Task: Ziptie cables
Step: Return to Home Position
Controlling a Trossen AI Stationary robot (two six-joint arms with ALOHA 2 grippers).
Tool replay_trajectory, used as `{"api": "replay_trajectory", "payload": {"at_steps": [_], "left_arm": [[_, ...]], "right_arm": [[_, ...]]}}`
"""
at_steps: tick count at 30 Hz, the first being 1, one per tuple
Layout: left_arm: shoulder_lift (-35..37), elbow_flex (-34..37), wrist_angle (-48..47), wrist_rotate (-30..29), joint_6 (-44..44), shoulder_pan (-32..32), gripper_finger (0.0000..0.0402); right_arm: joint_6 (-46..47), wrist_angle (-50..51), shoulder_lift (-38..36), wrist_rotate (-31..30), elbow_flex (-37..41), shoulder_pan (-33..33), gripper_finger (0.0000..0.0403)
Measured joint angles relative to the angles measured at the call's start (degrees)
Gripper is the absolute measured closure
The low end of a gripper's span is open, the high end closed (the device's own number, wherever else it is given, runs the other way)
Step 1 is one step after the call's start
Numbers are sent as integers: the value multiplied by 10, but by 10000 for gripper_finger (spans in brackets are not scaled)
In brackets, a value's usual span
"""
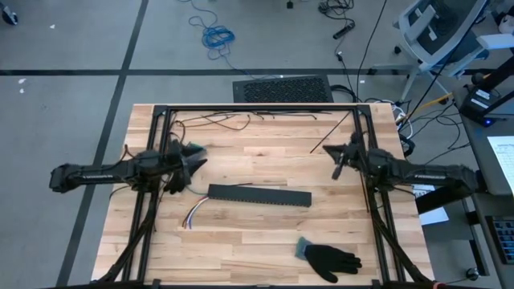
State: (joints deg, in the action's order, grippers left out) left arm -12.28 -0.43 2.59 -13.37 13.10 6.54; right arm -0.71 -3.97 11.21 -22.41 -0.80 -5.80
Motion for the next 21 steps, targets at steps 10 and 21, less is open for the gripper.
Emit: {"api": "replay_trajectory", "payload": {"at_steps": [10,21], "left_arm": [[59,0,0,0,0,4,142],[62,0,0,0,0,4,142]], "right_arm": [[0,-29,-112,-2,0,-24,403],[0,-38,-112,3,0,125,403]]}}
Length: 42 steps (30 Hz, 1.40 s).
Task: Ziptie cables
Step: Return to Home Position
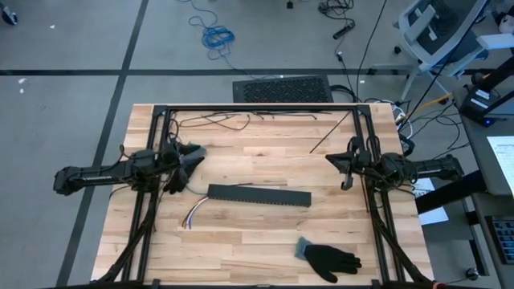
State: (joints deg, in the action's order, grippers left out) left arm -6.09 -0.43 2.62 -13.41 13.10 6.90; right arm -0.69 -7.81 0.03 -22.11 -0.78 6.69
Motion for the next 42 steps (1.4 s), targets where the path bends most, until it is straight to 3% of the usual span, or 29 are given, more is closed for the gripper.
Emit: {"api": "replay_trajectory", "payload": {"at_steps": [19,28,35,38,40,42], "left_arm": [[8,0,0,0,0,0,142],[58,0,1,0,-1,0,142],[61,0,-21,140,-94,-1,142],[61,0,-21,139,-203,-7,142],[61,0,-21,131,-215,-5,142],[61,0,-21,132,-174,-7,142]], "right_arm": [[0,8,4,-2,0,3,403],[0,8,4,-2,0,3,403],[0,8,4,-2,0,3,403],[0,10,4,-2,0,3,403],[0,11,4,-2,0,3,403],[0,11,4,-2,0,3,403]]}}
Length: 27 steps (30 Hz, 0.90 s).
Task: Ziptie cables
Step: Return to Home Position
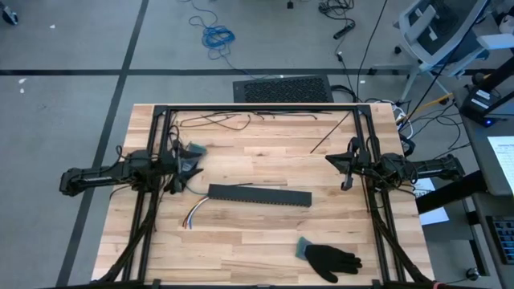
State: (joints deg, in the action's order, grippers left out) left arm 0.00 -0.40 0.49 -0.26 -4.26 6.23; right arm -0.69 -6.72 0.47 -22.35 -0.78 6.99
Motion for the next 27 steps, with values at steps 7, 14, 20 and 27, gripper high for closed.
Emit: {"api": "replay_trajectory", "payload": {"at_steps": [7,14,20,27], "left_arm": [[0,0,0,3,45,-14,142],[0,0,3,3,8,-14,142],[0,0,3,3,8,-14,142],[0,0,3,3,8,-14,142]], "right_arm": [[0,2,0,0,0,0,403],[0,1,0,0,0,0,403],[0,1,0,0,0,0,403],[0,1,0,0,0,0,403]]}}
